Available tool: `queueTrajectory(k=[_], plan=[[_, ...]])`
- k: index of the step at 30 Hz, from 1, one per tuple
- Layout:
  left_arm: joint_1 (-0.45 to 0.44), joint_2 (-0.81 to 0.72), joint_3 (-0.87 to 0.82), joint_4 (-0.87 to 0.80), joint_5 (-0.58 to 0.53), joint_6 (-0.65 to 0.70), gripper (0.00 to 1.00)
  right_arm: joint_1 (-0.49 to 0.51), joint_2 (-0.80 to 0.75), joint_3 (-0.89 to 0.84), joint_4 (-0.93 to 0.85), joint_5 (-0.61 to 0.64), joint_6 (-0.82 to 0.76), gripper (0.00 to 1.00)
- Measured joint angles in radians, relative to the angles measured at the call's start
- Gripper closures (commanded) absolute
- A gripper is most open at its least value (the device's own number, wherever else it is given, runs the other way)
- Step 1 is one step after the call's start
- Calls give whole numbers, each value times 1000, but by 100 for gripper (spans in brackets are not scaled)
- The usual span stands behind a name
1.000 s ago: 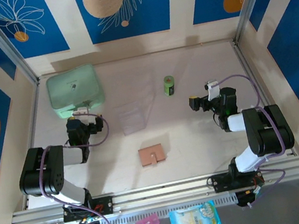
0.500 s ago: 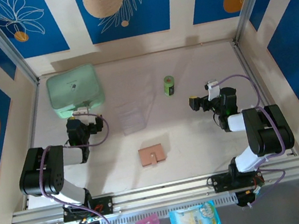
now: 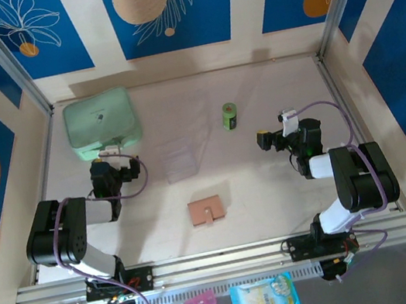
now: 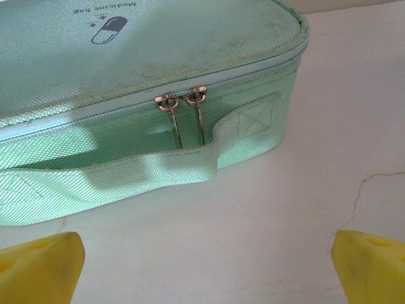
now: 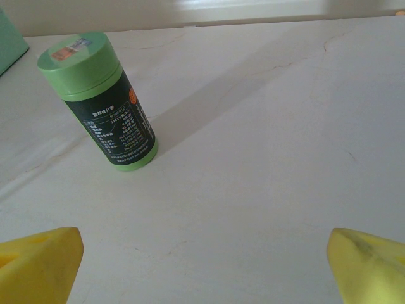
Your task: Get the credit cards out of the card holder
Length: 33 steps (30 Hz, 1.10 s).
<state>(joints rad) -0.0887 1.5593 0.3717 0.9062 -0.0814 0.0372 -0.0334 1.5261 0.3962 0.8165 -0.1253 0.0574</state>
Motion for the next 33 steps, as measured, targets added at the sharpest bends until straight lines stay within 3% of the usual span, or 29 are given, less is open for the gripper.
queueTrajectory(k=[9, 17, 26, 33], plan=[[0, -16, -1, -7, -8, -1, 0, 13, -5, 6, -30, 39, 3, 1], [-2, -195, 6, -149, -72, -10, 0, 39, -98, 57, -171, 92, -2, 1], [-8, -366, 159, -548, -135, -132, 0, 108, -233, 171, -472, 182, -23, 1], [-12, -391, 306, -908, -122, -304, 0, 249, -284, 286, -739, 298, 6, 5]])
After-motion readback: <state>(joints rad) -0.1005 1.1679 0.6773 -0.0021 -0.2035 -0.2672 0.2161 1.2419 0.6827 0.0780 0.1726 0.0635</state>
